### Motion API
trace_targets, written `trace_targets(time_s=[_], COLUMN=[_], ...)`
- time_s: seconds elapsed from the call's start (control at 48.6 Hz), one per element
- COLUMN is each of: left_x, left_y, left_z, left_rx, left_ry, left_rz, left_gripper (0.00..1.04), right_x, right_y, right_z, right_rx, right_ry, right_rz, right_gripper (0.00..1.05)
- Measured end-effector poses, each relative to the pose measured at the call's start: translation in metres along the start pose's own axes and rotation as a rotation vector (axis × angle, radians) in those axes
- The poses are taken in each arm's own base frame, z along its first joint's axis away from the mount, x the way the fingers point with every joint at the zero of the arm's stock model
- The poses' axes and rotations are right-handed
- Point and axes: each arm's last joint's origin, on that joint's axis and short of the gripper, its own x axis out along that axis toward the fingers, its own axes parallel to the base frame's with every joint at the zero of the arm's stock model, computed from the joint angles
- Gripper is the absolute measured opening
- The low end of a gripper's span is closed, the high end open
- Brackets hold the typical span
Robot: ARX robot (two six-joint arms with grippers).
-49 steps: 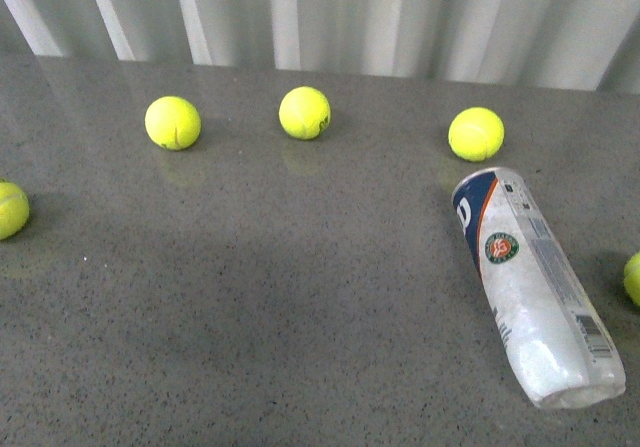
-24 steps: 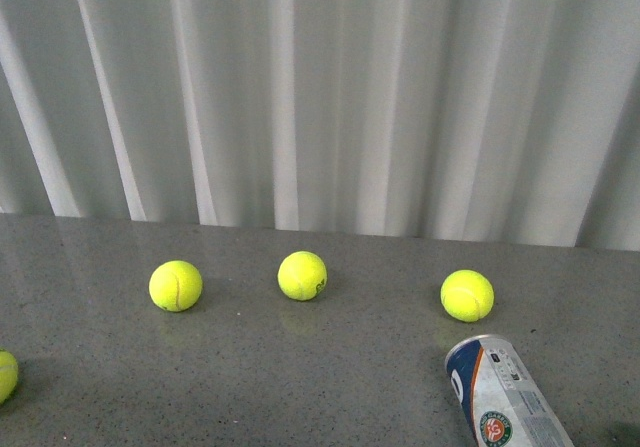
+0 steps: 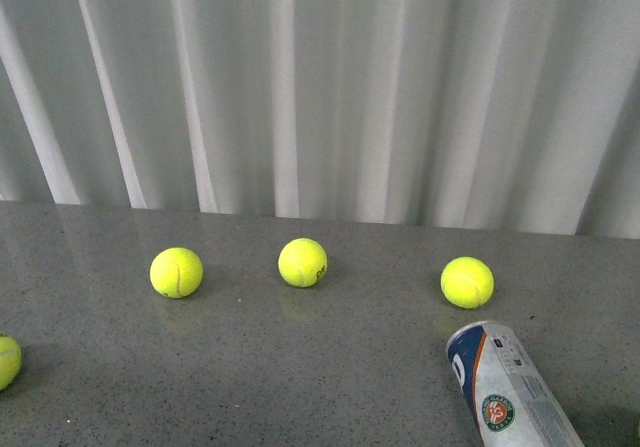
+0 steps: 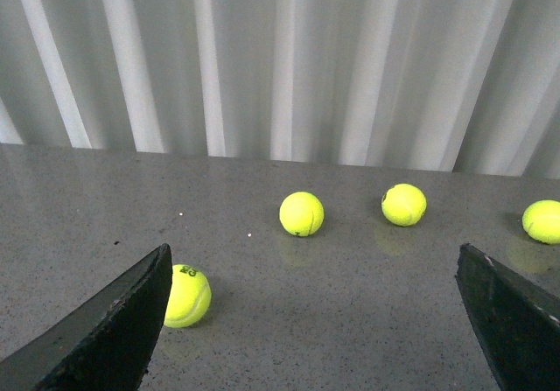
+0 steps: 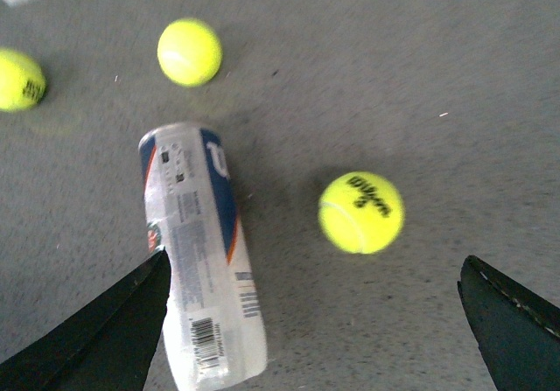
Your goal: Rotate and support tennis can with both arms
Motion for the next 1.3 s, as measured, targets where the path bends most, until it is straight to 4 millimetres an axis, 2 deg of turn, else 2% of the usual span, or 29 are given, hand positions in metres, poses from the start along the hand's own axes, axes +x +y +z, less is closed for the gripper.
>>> trace_targets(time_s=[0.144,0.226,0.329,0.514,0.72,0.864,1.09,1.173,1.296], left_x=[0.000,0.000,0.000,0.000,0.000,0.000,0.000,0.000,0.000], left_y=[0.000,0.000,0.000,0.000,0.000,0.000,0.000,0.000,0.000], left_z=[0.000,0.000,0.000,0.000,0.000,0.000,0.000,0.000,0.000], left_rx=[0.000,0.000,0.000,0.000,0.000,0.000,0.000,0.000,0.000], left_ry=[0.000,0.000,0.000,0.000,0.000,0.000,0.000,0.000,0.000], left_rz=[0.000,0.000,0.000,0.000,0.000,0.000,0.000,0.000,0.000], left_gripper=[0.98,0.98,0.98,0.98,0.98,0.98,0.98,0.98,0.98], right_x=[0.046,0.080,0.103,0.121,0.138,0.160,0.195,0.198,0.198], right_y=[0.022,0.039,0.053,0.061,0.062,0.063,0.070,0.074,0.081], right_z=[0.009,0.012,0.015,0.011,-0.005,-0.017,-0.015,-0.010,-0.001], right_rx=[-0.054,-0.106,-0.140,-0.133,-0.097,-0.052,-0.050,-0.076,-0.133], right_ry=[0.206,0.315,0.367,0.418,0.465,0.526,0.546,0.541,0.518], right_rz=[0.101,0.122,0.126,0.130,0.081,0.079,0.101,0.124,0.165], right_gripper=[0.98,0.98,0.98,0.98,0.98,0.98,0.97,0.83,0.71])
